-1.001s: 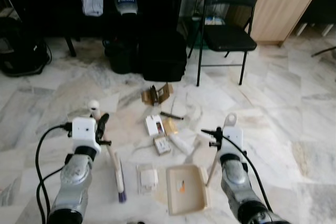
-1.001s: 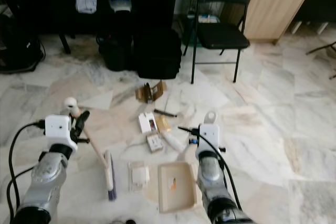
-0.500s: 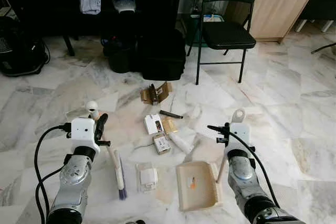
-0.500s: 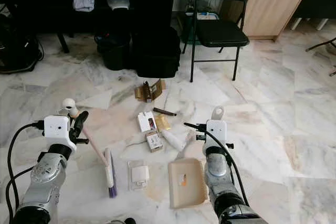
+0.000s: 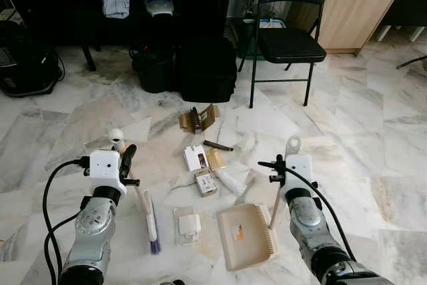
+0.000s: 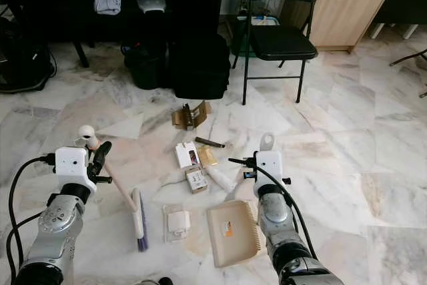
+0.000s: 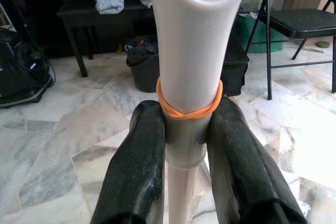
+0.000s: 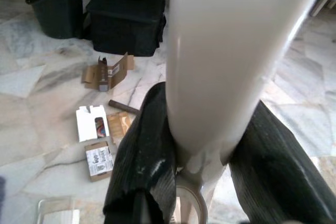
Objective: Sweep floor
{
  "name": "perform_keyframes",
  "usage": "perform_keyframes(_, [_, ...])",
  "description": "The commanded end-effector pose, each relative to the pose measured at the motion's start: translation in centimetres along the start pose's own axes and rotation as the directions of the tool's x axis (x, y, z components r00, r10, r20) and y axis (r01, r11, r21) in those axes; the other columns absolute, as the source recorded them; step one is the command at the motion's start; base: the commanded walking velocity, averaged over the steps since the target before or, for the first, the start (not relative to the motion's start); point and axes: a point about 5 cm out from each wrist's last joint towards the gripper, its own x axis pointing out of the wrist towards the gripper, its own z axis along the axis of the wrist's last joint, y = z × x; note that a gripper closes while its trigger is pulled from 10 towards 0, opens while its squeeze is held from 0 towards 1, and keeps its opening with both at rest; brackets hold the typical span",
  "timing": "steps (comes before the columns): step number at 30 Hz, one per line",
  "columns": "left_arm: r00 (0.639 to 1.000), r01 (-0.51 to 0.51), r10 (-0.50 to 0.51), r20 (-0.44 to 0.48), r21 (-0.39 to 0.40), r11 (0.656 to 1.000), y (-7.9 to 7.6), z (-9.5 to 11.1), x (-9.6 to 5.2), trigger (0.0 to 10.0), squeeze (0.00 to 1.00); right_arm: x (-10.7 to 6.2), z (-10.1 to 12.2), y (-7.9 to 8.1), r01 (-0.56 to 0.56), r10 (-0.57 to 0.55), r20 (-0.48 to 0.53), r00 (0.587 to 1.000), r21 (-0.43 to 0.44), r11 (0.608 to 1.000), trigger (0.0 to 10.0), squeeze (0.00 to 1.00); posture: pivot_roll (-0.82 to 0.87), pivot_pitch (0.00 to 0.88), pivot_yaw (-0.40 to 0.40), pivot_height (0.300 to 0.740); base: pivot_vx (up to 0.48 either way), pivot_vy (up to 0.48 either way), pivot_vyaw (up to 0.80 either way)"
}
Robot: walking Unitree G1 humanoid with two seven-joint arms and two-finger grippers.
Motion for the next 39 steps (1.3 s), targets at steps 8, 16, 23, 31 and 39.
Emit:
perform_keyframes(8, [1.000, 0.001, -0.001, 0.031, 0.013, 1.000, 0.2, 0.4, -0.2, 10.0, 0.00, -0.8, -1.8, -0.1, 0.005, -0.007, -0.079, 0.997, -0.017, 1.000, 10.0, 0.00, 0.13, 0.107, -0.077, 0.740, 0.000, 0.000, 0.00])
perform_keyframes(16, [0.996, 0.081, -0.081, -0.028, -0.011, 0.997, -0.2, -0.4, -0.7, 10.0, 0.00, -1.1, -2.3, -0.2, 0.011, -0.013, -0.097, 0.995, -0.019, 1.000, 10.0, 0.00, 0.12, 0.114, -0.077, 0.740, 0.000, 0.000, 0.00])
perform_keyframes(23, [0.976, 0.149, -0.168, -0.137, -0.141, 0.979, 0.1, -2.2, -1.8, 10.0, 0.00, -1.1, -2.3, -0.2, 0.016, -0.018, -0.102, 0.995, -0.017, 1.000, 10.0, 0.00, 0.13, 0.117, -0.075, 0.740, 0.000, 0.000, 0.00])
perform_keyframes(31, [0.944, 0.214, -0.265, -0.197, -0.248, 0.945, 0.7, -2.8, -2.6, 10.0, 0.00, -1.0, -2.2, -0.2, 0.016, -0.018, -0.102, 0.995, -0.019, 1.000, 10.0, 0.00, 0.13, 0.122, -0.080, 0.740, 0.000, 0.000, 0.00])
perform_keyframes(39, [0.907, 0.273, -0.372, -0.200, -0.393, 0.878, 1.4, -2.1, -3.1, 10.0, 0.00, -1.0, -2.2, -0.3, 0.018, -0.020, -0.104, 0.994, -0.021, 1.000, 10.0, 0.00, 0.13, 0.123, -0.080, 0.740, 0.000, 0.000, 0.00])
